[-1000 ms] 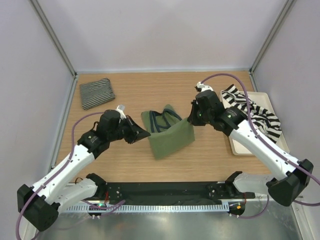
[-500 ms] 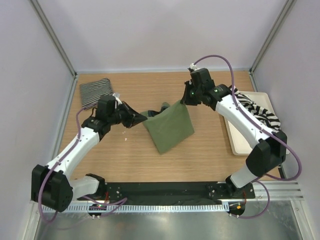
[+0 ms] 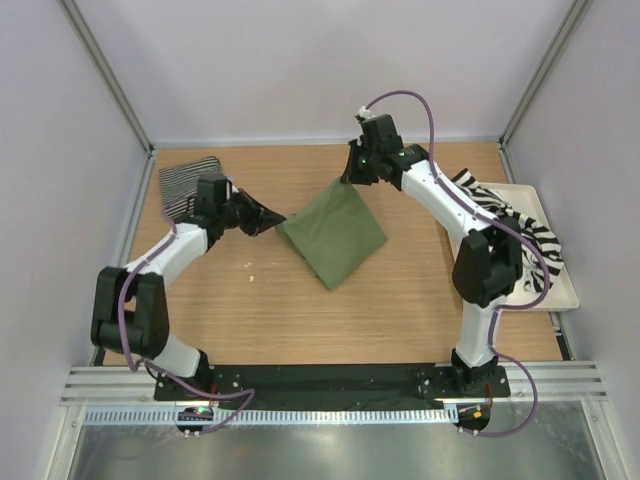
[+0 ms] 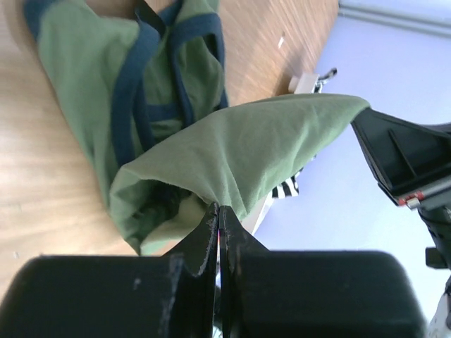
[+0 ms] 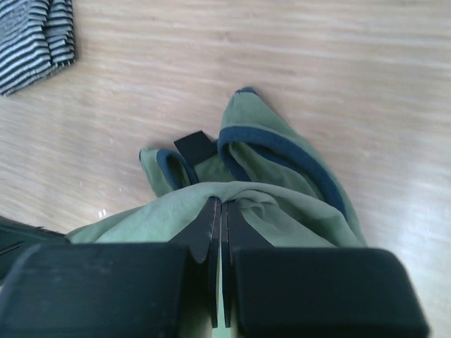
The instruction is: Fold and stack the tank tops
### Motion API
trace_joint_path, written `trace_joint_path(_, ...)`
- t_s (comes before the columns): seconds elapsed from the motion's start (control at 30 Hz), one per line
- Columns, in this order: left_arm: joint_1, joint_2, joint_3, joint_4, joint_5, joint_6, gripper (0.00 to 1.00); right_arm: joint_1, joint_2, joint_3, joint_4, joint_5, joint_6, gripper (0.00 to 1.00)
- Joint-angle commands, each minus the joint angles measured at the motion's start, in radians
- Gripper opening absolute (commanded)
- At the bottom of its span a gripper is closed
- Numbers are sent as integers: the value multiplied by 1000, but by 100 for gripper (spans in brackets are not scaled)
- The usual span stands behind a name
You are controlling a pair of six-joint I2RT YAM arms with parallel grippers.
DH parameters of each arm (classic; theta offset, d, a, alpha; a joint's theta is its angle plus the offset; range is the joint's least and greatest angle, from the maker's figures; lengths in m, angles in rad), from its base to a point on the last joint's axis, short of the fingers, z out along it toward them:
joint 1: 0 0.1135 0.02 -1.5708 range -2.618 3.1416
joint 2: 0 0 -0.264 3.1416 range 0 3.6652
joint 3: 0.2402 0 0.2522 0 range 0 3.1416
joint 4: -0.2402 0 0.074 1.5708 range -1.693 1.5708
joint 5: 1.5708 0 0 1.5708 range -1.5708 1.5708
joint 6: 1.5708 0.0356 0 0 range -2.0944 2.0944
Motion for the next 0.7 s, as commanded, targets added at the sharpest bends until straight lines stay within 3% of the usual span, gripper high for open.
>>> trace_joint_path(0.0,40,91,68,126,69,7,0,-11,75,107,129,-29,-4,4)
trace_joint_path(0.07,65,165,88,163,65,4,0,-13,147,143,173,-43,3,4)
trace_joint_path(0.13,80,220,105,202,62,-4,0,-16,199,163,252,-70,20,14)
trace_joint_path(0.17,100,271,113,215,66,-13,3,-17,248,186,276,-72,26,46)
trace_joint_path(0.2,111,302,115,269,71,-21,14,-19,270,200,298,-63,37,56)
trace_joint_path(0.23,131,326,119,284,75,-37,40,-19,288,236,295,-49,48,62)
trace_joint_path(0.27,141,361,118,319,85,-47,49,-19,309,252,277,-51,48,66)
trace_joint_path(0.33,158,368,101,370,97,-62,56,-20,299,252,270,-52,48,66)
trace_joint_path(0.43,158,307,84,309,56,4,63,-33,213,117,295,-51,24,64)
trace_joint_path(0.57,143,219,62,176,-9,103,65,-72,114,-41,303,-63,-3,63)
trace_joint_path(0.67,106,179,49,134,-58,157,65,-102,69,-151,301,-41,-16,72)
